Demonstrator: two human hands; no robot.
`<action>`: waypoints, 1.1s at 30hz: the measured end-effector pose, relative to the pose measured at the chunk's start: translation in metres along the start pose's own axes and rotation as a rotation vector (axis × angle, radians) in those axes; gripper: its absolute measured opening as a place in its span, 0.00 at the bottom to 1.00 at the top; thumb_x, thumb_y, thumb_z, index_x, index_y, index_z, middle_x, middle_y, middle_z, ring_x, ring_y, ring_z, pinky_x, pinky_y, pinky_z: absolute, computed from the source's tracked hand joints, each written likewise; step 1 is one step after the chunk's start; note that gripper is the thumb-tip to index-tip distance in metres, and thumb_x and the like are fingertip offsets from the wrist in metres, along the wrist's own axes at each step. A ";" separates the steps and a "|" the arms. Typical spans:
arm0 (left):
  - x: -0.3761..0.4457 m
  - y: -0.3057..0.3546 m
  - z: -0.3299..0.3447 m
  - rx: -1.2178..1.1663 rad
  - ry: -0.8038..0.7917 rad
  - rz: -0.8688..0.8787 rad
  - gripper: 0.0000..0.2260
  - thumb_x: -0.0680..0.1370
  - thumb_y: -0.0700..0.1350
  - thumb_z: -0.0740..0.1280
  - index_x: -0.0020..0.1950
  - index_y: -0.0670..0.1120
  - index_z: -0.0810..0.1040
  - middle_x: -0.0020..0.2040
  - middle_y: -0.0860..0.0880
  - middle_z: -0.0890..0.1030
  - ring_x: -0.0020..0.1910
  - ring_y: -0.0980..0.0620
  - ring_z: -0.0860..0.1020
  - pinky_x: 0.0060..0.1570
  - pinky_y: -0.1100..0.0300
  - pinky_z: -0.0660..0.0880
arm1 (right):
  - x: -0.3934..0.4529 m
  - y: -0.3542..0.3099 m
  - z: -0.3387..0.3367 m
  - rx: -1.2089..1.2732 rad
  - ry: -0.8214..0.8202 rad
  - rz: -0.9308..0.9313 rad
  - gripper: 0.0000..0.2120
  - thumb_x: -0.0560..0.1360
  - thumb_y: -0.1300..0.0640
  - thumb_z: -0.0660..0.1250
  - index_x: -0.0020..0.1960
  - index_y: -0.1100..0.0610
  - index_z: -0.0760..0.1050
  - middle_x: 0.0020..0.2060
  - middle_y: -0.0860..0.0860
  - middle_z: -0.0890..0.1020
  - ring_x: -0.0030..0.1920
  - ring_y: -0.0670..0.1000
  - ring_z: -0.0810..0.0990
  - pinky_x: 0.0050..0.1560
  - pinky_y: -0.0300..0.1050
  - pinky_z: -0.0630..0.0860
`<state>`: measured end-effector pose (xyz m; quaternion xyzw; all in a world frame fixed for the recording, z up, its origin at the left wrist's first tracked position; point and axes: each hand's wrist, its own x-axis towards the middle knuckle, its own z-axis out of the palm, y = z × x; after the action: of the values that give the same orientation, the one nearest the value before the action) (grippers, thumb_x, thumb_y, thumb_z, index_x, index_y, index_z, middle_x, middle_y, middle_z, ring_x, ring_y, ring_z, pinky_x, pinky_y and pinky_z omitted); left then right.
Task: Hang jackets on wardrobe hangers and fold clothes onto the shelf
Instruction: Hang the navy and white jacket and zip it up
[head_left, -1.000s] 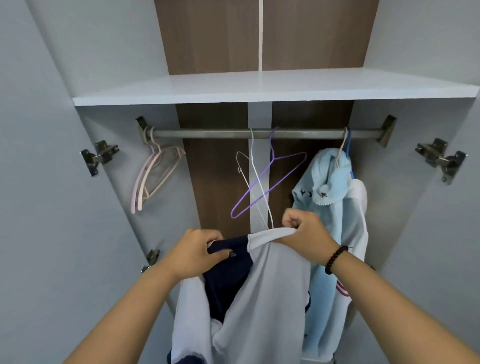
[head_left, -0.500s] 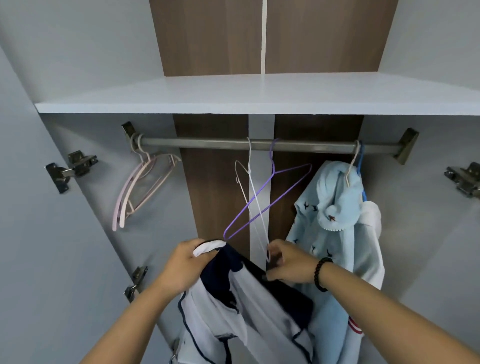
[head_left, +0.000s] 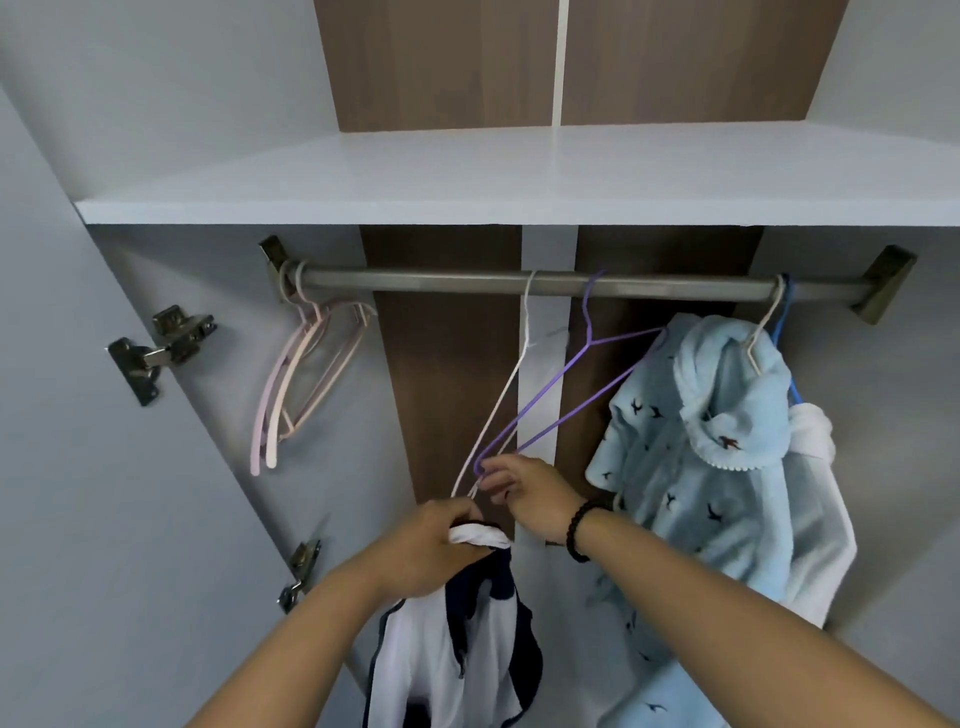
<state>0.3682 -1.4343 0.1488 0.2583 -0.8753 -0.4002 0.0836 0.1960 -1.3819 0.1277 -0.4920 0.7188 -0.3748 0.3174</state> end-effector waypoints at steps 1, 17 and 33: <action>0.001 -0.005 -0.004 -0.009 0.009 -0.014 0.04 0.76 0.45 0.71 0.46 0.47 0.77 0.41 0.53 0.79 0.38 0.59 0.75 0.40 0.66 0.71 | 0.007 0.002 0.003 -0.066 0.122 -0.005 0.17 0.73 0.72 0.57 0.57 0.59 0.75 0.44 0.52 0.81 0.50 0.54 0.80 0.53 0.40 0.77; 0.013 -0.050 -0.046 -0.129 0.006 -0.032 0.04 0.77 0.43 0.70 0.48 0.51 0.77 0.45 0.52 0.81 0.40 0.62 0.77 0.41 0.69 0.73 | 0.095 -0.022 -0.054 1.004 0.609 0.299 0.16 0.74 0.64 0.68 0.60 0.63 0.71 0.46 0.56 0.80 0.39 0.51 0.82 0.34 0.44 0.79; 0.041 -0.026 -0.042 -0.322 0.251 -0.079 0.06 0.74 0.48 0.73 0.40 0.46 0.85 0.34 0.48 0.83 0.32 0.56 0.77 0.35 0.62 0.72 | 0.019 -0.010 -0.087 0.570 0.824 0.432 0.11 0.77 0.57 0.63 0.37 0.59 0.71 0.24 0.52 0.66 0.19 0.49 0.63 0.22 0.37 0.59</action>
<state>0.3581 -1.4980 0.1551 0.3235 -0.7718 -0.5027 0.2167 0.1229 -1.3824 0.1795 -0.0398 0.7385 -0.6428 0.1998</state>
